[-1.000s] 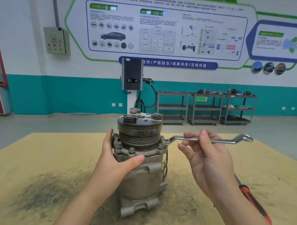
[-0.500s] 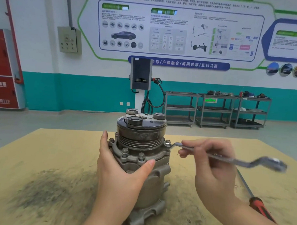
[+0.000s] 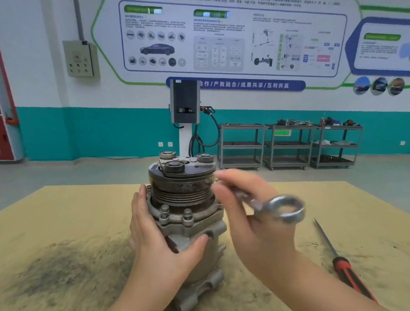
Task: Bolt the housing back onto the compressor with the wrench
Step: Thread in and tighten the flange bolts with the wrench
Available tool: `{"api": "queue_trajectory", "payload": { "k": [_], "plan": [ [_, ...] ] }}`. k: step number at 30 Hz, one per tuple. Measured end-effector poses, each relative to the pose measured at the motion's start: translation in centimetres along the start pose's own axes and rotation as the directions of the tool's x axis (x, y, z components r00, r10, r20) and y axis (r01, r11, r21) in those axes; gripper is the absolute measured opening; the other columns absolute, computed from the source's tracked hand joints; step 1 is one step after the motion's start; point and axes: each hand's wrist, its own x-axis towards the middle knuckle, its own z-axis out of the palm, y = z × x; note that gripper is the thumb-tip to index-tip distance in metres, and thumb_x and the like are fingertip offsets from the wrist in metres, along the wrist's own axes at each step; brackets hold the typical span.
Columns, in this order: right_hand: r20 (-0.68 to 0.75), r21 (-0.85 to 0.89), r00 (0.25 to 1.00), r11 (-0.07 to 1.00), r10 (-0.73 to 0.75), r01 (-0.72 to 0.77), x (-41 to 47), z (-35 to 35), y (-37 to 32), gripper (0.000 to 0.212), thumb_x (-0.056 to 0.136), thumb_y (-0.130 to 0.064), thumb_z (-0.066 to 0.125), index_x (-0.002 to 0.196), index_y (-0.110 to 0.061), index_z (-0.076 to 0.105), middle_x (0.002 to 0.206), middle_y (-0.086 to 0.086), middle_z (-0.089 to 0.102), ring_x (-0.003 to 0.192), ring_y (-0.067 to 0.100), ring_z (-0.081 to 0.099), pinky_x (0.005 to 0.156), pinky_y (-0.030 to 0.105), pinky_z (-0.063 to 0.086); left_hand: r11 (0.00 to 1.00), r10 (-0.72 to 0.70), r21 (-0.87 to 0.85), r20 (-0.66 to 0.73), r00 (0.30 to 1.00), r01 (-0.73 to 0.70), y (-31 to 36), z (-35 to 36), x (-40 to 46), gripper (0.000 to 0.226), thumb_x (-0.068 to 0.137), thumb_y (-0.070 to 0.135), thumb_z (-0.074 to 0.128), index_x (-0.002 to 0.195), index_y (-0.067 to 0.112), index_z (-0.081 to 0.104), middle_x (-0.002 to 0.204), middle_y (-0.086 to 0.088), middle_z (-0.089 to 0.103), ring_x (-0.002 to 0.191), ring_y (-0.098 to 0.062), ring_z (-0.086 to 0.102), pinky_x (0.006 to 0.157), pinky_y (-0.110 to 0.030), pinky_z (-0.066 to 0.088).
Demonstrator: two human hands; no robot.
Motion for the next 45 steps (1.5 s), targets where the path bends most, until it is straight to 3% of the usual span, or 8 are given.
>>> {"api": "queue_trajectory", "payload": {
  "k": [5,13,19,26,31,36,41,45],
  "plan": [
    [0.015,0.552,0.69,0.569,0.724,-0.609,2.5,-2.4,1.3,0.014,0.101,-0.008,0.039,0.102,-0.019,0.046,0.065,0.002,0.065,0.053,0.015,0.052,0.053,0.022,0.045,0.997,-0.04,0.067,0.026,0.999,0.038,-0.2,-0.8,0.2,0.106,0.052,0.065,0.07,0.112,0.087,-0.015,0.161,0.016,0.014,0.15,-0.011,0.016,0.122,-0.049,0.02],
    [0.225,0.788,0.251,-0.025,0.941,-0.615,1.0,-2.3,4.2,0.012,0.099,0.002,0.039,0.094,-0.006,0.047,0.059,0.008,0.062,0.048,0.017,0.049,0.046,0.024,0.045,0.995,-0.087,-0.039,0.156,0.984,0.094,-1.0,-2.2,0.7,0.106,0.05,0.067,0.074,0.114,0.088,-0.008,0.156,0.028,0.018,0.146,-0.005,0.027,0.121,-0.047,0.026],
    [0.268,0.777,0.345,0.01,0.899,-0.63,0.7,-2.4,4.7,0.014,0.101,-0.003,0.038,0.091,-0.009,0.045,0.063,0.009,0.064,0.049,0.018,0.055,0.048,0.026,0.049,0.998,-0.061,0.038,0.196,0.979,0.055,-1.9,-2.6,0.9,0.119,0.047,0.066,0.078,0.116,0.085,-0.017,0.156,0.026,0.014,0.146,-0.004,0.024,0.122,-0.04,0.022],
    [-0.017,0.265,0.998,0.963,0.056,-0.05,-2.9,-1.2,2.9,0.007,0.101,-0.024,0.05,0.097,-0.019,0.053,0.085,0.007,0.066,0.072,0.018,0.065,0.068,0.028,0.056,0.998,-0.038,0.057,0.177,0.983,0.028,-2.2,-2.4,0.8,0.117,0.049,0.067,0.075,0.116,0.083,-0.02,0.158,0.023,0.013,0.146,-0.004,0.024,0.122,-0.041,0.023],
    [0.149,-0.007,0.989,1.0,-0.006,0.008,-2.9,-0.2,0.5,0.016,0.089,-0.025,0.068,0.092,-0.011,0.061,0.087,0.003,0.066,0.082,0.015,0.063,0.074,0.026,0.053,0.999,-0.024,0.038,0.139,0.99,0.019,-2.6,-2.0,1.3,0.13,0.059,0.03,0.094,0.134,0.062,-0.007,0.154,0.019,0.019,0.149,-0.015,0.023,0.12,-0.035,0.02],
    [-0.029,0.219,0.938,0.918,0.346,-0.332,-0.4,-1.4,-0.5,0.009,0.098,-0.022,0.047,0.094,-0.022,0.054,0.081,-0.003,0.067,0.07,0.01,0.064,0.065,0.024,0.054,0.998,-0.021,0.069,0.164,0.986,0.01,-2.6,-2.3,0.9,0.114,0.05,0.069,0.072,0.118,0.083,-0.018,0.156,0.025,0.014,0.146,-0.002,0.022,0.121,-0.036,0.022],
    [0.085,0.728,0.46,0.26,0.884,-0.635,1.4,-2.7,1.7,0.014,0.103,-0.006,0.036,0.096,-0.013,0.045,0.062,0.005,0.066,0.05,0.015,0.053,0.051,0.024,0.047,0.996,-0.02,0.084,0.166,0.986,0.006,-2.7,-2.2,1.0,0.11,0.051,0.072,0.071,0.116,0.084,-0.017,0.153,0.028,0.013,0.145,0.002,0.02,0.118,-0.029,0.02],
    [0.228,0.788,0.318,0.018,0.92,-0.616,1.2,-2.5,3.1,0.015,0.103,-0.006,0.036,0.094,-0.01,0.047,0.061,0.007,0.065,0.047,0.014,0.053,0.047,0.023,0.048,0.996,-0.025,0.091,0.172,0.985,0.009,-2.6,-2.3,1.0,0.108,0.052,0.071,0.07,0.115,0.084,-0.018,0.155,0.025,0.014,0.144,0.003,0.02,0.115,-0.026,0.019]
  ]
}}
